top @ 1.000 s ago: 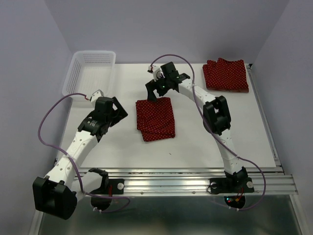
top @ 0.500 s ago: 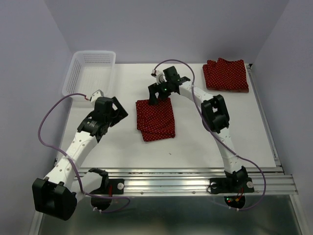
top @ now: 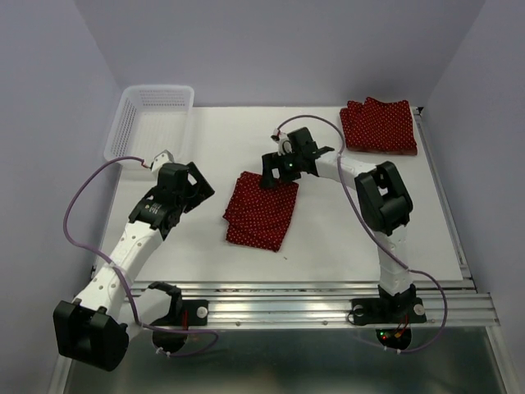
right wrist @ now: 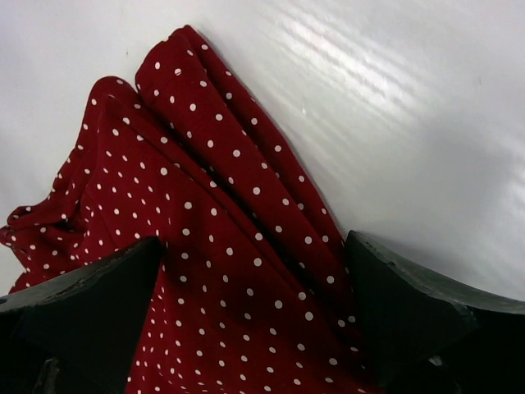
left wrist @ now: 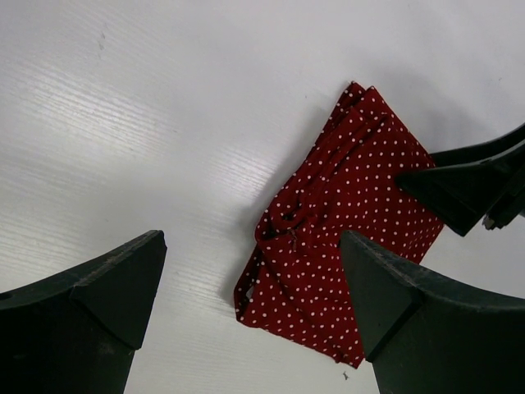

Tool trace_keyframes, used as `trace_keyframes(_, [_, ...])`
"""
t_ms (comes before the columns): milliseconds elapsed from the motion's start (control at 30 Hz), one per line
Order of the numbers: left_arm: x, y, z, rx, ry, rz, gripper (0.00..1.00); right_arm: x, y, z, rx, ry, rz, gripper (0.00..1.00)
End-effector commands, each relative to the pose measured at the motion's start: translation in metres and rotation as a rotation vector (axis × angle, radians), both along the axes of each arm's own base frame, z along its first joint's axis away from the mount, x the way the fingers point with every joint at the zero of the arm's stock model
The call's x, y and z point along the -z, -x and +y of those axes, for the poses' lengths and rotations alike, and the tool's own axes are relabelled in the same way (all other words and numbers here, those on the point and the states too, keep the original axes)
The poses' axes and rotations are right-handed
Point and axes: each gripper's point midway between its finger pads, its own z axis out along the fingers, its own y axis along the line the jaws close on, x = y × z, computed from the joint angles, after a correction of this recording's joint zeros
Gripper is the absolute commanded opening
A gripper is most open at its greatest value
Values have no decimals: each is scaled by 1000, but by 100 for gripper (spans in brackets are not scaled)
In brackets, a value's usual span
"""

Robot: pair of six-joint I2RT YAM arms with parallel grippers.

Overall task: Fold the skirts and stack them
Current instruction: Neatly place the folded skirt to the corner

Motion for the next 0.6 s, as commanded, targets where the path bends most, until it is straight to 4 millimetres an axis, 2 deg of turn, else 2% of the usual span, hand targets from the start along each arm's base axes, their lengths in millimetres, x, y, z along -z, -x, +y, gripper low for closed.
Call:
trace_keyframes(0, [-4, 1, 2, 12, -6, -23, 99, -7, 19, -15, 115, -16, 37, 100])
trace_keyframes(33, [-4, 0, 1, 12, -5, -26, 99, -21, 23, -17, 135, -39, 29, 100])
trace_keyframes(67, [-4, 0, 1, 14, -5, -25, 99, -20, 29, -21, 153, -42, 35, 100])
trace_keyframes(100, [-4, -1, 0, 21, -3, -28, 99, -8, 42, -29, 179, -35, 72, 100])
trace_keyframes(133, [-4, -2, 0, 21, -4, -26, 99, -8, 49, -32, 191, -40, 80, 100])
trace_keyframes(167, [-3, -2, -1, 24, -3, -26, 99, -20, 52, -34, 204, -68, 60, 100])
trace_keyframes(200, [-3, -2, -2, 32, -1, -24, 99, -21, 59, -35, 209, -82, 68, 100])
trace_keyframes(233, [-2, -3, -2, 33, -3, -21, 99, -8, 77, -42, 224, -77, 120, 100])
trace_keyframes(267, [-2, -4, -3, 35, -3, -21, 99, -21, 80, -44, 233, -108, 94, 100])
trace_keyframes(367, [-1, -6, -5, 46, -3, -15, 99, -13, 107, -50, 240, -126, 137, 100])
trace_keyframes(400, [0, -7, -7, 50, -2, -13, 99, -18, 119, -43, 214, -134, 136, 100])
trace_keyframes(500, [0, -10, -9, 60, 1, -11, 99, -14, 148, -33, 176, -109, 164, 100])
trace_keyframes(567, [0, -10, -9, 61, -1, -8, 99, -13, 158, -32, 178, -77, 168, 100])
